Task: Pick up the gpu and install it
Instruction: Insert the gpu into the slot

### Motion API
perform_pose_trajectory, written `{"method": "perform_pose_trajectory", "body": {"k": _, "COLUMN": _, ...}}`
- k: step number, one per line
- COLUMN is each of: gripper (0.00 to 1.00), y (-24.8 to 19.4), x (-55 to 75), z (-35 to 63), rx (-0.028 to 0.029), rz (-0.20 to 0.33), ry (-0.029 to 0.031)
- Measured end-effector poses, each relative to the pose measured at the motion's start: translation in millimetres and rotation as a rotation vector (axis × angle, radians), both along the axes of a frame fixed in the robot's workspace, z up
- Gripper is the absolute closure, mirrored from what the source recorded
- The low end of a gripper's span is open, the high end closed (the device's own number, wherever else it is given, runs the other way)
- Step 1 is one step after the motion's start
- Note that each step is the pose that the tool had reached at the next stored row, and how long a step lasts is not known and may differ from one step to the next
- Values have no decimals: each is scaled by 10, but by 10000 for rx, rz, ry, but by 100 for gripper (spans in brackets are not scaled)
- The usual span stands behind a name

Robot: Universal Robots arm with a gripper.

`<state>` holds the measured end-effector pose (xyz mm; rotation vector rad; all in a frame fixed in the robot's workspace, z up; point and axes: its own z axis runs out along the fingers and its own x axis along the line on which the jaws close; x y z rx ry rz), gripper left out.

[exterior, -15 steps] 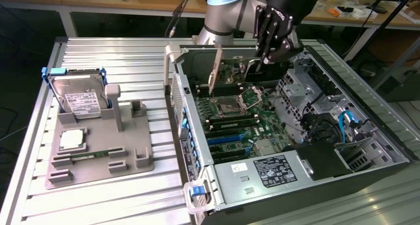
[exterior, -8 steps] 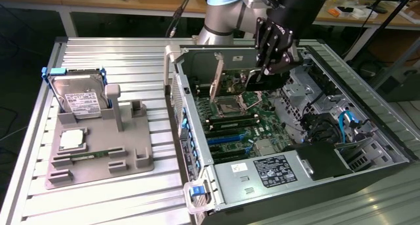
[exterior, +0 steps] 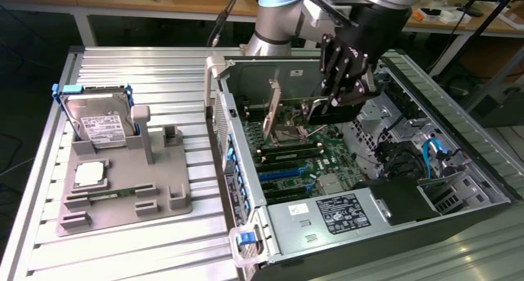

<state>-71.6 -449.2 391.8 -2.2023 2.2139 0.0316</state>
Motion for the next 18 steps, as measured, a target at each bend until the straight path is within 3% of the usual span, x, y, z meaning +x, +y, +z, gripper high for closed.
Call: {"method": "perform_pose_trajectory", "body": {"k": 18, "gripper": 73, "y": -34, "x": -110, "z": -304, "rx": 1, "rz": 0, "ry": -6}}
